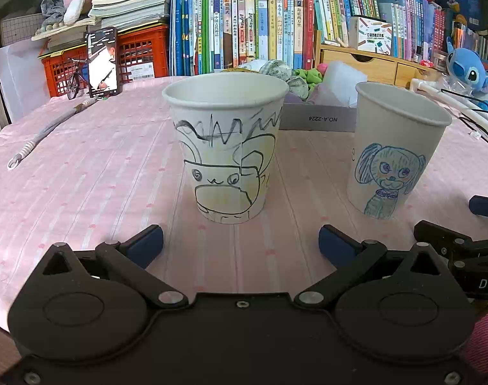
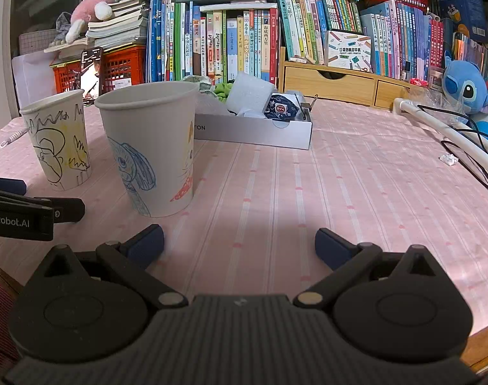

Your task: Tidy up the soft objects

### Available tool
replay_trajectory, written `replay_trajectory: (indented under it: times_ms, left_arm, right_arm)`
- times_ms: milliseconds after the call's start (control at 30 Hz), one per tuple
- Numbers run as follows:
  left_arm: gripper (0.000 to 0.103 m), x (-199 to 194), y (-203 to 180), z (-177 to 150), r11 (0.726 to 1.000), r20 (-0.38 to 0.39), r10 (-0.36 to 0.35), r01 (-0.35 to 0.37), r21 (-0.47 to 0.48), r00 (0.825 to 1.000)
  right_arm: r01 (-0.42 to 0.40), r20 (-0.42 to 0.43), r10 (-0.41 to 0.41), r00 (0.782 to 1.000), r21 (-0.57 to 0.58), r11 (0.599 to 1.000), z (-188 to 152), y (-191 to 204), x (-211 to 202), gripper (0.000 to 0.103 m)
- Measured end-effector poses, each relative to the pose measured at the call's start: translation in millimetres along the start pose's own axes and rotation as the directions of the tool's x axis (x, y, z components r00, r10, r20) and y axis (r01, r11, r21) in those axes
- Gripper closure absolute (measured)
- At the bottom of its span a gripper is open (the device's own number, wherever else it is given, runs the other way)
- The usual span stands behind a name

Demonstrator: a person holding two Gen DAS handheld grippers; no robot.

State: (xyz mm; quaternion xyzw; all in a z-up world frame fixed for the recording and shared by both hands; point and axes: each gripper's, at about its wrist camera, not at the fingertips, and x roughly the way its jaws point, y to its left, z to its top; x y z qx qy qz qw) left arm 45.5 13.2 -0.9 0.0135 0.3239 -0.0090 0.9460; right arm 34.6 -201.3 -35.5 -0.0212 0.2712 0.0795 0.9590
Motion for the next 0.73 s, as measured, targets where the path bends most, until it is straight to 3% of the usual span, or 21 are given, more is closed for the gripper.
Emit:
replay_trajectory:
  times_ms: [733]
  left_arm:
    - [0.000,0.3,0.3,3.9,1.000,0.003,-0.010,0.010,0.011,1.000]
  right_arm:
    - [0.000,0.000,0.000,1.000,0.001,1.000,0.1,-0.5,0.3,0.000]
